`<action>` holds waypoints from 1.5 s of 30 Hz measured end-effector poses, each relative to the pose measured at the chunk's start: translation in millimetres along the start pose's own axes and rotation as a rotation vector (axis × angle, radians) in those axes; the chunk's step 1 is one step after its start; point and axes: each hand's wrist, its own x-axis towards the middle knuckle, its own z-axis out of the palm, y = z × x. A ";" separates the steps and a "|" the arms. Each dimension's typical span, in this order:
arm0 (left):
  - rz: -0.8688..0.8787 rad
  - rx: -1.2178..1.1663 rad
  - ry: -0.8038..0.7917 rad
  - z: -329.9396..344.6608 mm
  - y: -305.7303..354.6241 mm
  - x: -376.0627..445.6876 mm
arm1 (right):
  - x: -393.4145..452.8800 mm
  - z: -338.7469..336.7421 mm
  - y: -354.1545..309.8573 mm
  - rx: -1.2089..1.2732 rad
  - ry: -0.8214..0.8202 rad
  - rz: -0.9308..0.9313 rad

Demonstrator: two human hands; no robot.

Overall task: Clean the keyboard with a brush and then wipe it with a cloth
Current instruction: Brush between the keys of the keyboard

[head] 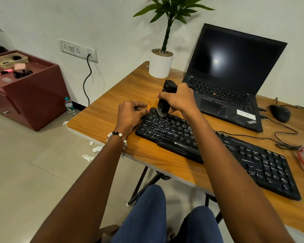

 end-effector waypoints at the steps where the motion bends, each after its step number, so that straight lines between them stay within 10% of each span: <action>1: 0.004 0.003 0.001 0.3 0.1 -0.2 | -1.6 4.5 1.5 0.012 -0.007 -0.010; 8: 0.044 0.042 -0.004 1.3 0.9 -0.5 | -0.5 -9.5 -0.7 0.102 -0.256 0.066; 12: 0.077 0.086 0.000 2.2 1.5 0.0 | -0.8 -11.0 8.8 0.054 -0.070 -0.023; 45: 0.113 0.148 0.027 5.5 4.3 -1.8 | -16.5 -35.4 34.7 0.086 -0.119 0.077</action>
